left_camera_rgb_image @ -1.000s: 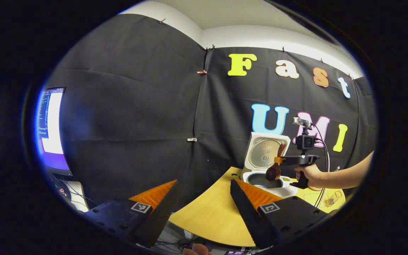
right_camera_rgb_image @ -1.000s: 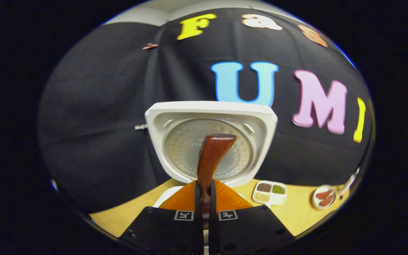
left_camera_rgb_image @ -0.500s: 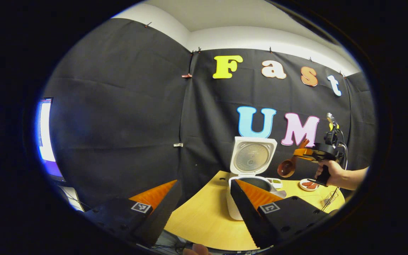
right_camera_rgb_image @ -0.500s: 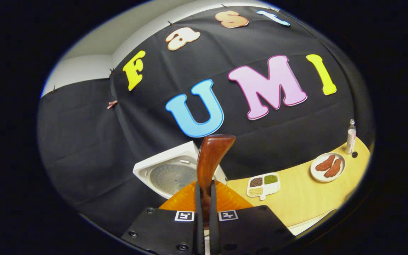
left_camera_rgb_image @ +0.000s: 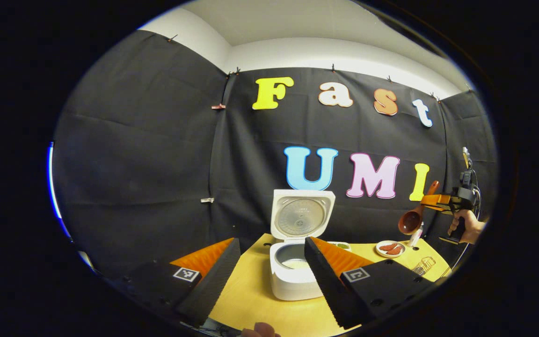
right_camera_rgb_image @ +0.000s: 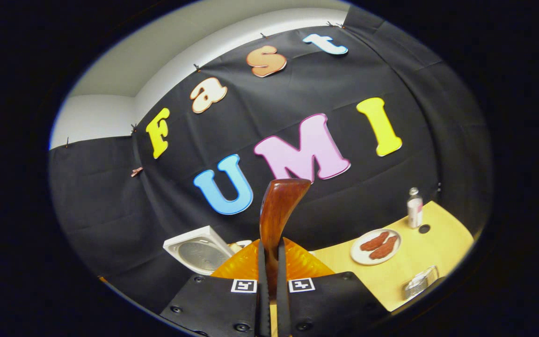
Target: Close the left gripper, press the button to open the rice cooker; take a wooden spoon from the chopstick holder with the right hand, scoop a spoonful of rice and pour it into the rice cooker, then put the wooden spoon back into the chopstick holder.
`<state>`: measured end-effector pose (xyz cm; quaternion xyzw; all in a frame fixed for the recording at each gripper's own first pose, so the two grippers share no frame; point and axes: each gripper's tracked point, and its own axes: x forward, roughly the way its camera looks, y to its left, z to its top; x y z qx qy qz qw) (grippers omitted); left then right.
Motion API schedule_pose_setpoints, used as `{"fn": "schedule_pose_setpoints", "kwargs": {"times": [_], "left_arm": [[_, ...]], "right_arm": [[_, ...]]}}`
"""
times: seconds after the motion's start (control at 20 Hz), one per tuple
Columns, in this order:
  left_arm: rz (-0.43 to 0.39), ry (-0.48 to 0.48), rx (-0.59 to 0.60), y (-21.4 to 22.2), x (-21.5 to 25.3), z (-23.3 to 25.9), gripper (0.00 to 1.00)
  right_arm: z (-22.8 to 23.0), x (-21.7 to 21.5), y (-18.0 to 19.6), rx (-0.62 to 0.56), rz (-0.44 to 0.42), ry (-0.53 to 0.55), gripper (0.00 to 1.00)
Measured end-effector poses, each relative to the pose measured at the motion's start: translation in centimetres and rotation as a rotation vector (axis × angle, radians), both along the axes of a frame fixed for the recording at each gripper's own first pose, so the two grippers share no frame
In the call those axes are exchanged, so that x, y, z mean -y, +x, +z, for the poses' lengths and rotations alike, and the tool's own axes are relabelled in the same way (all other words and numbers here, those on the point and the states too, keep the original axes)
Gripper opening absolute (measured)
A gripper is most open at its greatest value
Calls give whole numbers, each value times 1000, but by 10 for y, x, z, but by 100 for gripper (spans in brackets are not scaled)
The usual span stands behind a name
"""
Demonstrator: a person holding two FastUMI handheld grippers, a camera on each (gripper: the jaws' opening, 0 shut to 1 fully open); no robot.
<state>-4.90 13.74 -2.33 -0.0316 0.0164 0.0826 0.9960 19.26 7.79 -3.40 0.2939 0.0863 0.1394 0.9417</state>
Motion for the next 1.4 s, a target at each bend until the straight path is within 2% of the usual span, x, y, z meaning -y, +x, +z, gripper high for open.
{"fn": "schedule_pose_setpoints", "kwargs": {"times": [0.25, 0.45, 0.6, 0.75, 0.8, 0.85, 1.15, 1.4], "left_arm": [[-39, 5, 6, 19, 42, 10, 95], [-44, 6, -3, 27, 68, 13, 95], [-38, 19, -16, 28, 83, 16, 95], [-29, 23, -20, 29, 95, 20, 95], [-26, 24, -21, 29, 98, 21, 95], [-21, 26, -24, 30, 99, 23, 95], [0, 36, -31, 25, 106, 27, 95], [-18, 43, -38, 24, 107, 28, 95]], "right_arm": [[-33, 95, -5, -25, -78, -65, 10], [-86, 155, -2, -73, -122, -157, 10], [-136, 181, -2, -145, -141, -199, 10], [-187, 189, -8, -223, -129, -248, 10], [-201, 191, -11, -243, -127, -252, 5], [-211, 193, -13, -263, -132, -245, 10], [-267, 198, -11, -358, -157, -255, 10], [-298, 188, -14, -432, -168, -186, 12]]}}
